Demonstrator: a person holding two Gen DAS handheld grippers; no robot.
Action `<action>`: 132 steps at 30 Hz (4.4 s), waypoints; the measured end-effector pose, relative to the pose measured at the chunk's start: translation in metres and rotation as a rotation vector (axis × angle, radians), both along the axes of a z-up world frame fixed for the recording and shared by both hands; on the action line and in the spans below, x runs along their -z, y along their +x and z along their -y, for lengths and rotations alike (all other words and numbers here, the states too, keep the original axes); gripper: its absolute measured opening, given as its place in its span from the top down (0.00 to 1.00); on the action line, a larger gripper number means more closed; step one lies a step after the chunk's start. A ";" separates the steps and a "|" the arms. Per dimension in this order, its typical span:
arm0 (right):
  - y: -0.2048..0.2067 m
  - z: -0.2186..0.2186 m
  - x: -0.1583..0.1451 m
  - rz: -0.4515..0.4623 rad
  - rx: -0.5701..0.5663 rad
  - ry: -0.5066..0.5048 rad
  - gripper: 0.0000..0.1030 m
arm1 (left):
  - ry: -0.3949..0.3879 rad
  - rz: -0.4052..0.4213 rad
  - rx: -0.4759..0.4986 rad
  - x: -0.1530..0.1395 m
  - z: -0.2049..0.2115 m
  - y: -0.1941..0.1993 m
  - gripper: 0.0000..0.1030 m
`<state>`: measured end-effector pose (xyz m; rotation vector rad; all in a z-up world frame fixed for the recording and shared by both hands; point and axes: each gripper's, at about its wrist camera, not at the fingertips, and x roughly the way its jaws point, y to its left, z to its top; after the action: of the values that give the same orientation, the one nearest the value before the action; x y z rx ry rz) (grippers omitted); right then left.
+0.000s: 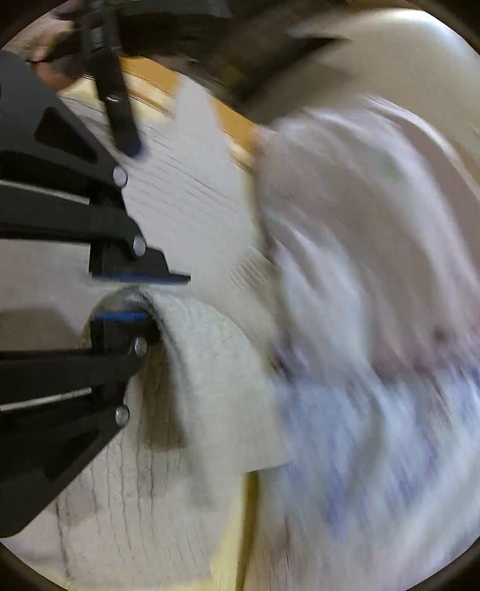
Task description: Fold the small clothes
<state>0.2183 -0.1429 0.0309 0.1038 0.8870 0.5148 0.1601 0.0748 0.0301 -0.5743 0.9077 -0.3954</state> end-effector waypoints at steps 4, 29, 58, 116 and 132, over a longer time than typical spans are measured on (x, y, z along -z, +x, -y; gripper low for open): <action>-0.014 0.009 0.012 -0.051 -0.006 0.039 0.57 | -0.031 -0.036 0.024 0.006 0.008 0.007 0.32; 0.041 -0.004 0.002 -0.115 0.057 0.294 0.91 | -0.158 -0.075 -0.052 0.010 0.003 0.031 0.32; -0.084 0.226 0.037 -0.002 0.800 0.590 0.93 | 0.008 -0.046 -0.083 0.015 -0.004 0.064 0.93; -0.120 0.143 0.014 0.075 0.577 0.187 0.29 | -0.073 0.049 -0.658 -0.025 -0.241 -0.030 0.94; -0.128 0.144 0.008 0.078 0.539 0.172 0.29 | 0.010 0.083 -0.038 -0.019 0.011 0.031 0.94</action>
<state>0.0903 -0.2871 0.0230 0.4631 0.6991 0.0884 0.1915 0.0633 0.0490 -0.5614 0.8175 -0.3778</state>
